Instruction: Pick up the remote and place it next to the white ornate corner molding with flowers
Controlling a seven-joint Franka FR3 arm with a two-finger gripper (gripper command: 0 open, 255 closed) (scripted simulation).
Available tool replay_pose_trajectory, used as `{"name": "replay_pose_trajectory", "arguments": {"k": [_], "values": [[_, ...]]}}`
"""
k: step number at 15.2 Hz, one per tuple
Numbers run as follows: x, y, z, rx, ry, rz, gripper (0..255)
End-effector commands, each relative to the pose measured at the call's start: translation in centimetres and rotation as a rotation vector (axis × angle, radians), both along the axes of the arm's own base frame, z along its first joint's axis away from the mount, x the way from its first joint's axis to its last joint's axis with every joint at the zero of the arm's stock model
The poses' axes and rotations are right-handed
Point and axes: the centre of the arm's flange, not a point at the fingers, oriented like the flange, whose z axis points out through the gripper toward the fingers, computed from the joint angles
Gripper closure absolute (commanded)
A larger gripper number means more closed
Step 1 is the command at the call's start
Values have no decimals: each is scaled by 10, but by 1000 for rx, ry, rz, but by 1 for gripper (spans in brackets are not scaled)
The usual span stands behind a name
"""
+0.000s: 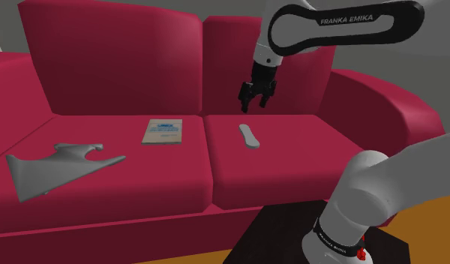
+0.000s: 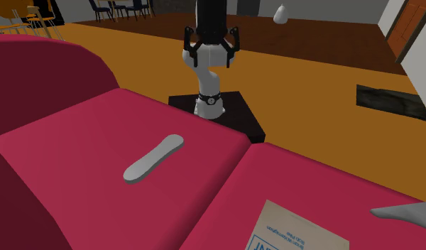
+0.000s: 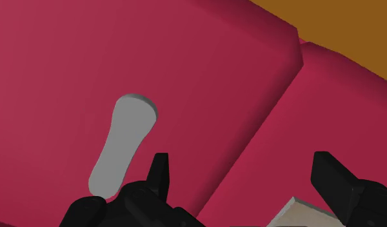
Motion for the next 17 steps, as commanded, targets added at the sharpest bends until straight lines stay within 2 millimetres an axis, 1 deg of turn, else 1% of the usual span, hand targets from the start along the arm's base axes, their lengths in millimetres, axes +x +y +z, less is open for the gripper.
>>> {"name": "replay_pose_trajectory", "arguments": {"k": [1,9,17], "values": [[15,-16,-16,5,9,-37,0],[67,-86,-82,28,49,-182,0],[105,-160,-153,52,89,-327,0]]}}
